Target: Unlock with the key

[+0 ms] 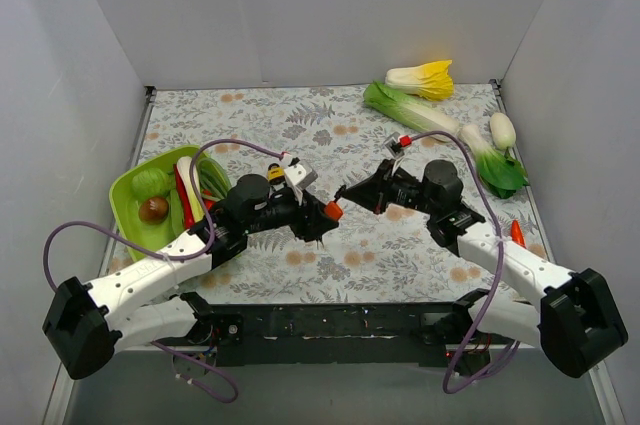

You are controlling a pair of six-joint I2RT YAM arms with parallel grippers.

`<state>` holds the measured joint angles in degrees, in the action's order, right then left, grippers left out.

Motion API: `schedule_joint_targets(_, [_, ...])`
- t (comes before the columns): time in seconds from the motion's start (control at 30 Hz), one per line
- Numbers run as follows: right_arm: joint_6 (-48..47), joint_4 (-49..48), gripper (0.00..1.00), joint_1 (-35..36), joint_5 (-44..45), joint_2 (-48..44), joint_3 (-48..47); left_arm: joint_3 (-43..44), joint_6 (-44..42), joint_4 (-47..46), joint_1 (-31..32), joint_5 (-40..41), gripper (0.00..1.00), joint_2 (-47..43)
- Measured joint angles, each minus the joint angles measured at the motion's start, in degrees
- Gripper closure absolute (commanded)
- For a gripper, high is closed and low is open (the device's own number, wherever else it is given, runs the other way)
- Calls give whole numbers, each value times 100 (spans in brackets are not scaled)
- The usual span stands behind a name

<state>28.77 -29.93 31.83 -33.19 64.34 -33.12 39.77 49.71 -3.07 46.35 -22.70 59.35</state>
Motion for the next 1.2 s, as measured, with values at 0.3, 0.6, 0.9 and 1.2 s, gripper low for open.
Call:
schedule_joint_targets(0.3, [350, 798, 39, 0, 494, -848, -9, 341, -546, 514, 0, 625, 100, 503])
schedule_joint_targets(0.6, [870, 1049, 37, 0, 1246, -308, -61, 713, -828, 861, 42, 1207, 100, 1266])
schedule_joint_targets(0.9, [1386, 680, 36, 0, 1373, 494, -66, 713, -839, 911, 168, 1379, 100, 1401])
schedule_joint_targets(1.2, [1856, -2, 45, 111, 1285, 1226, -138, 713, -850, 979, 393, 1604, 100, 1545])
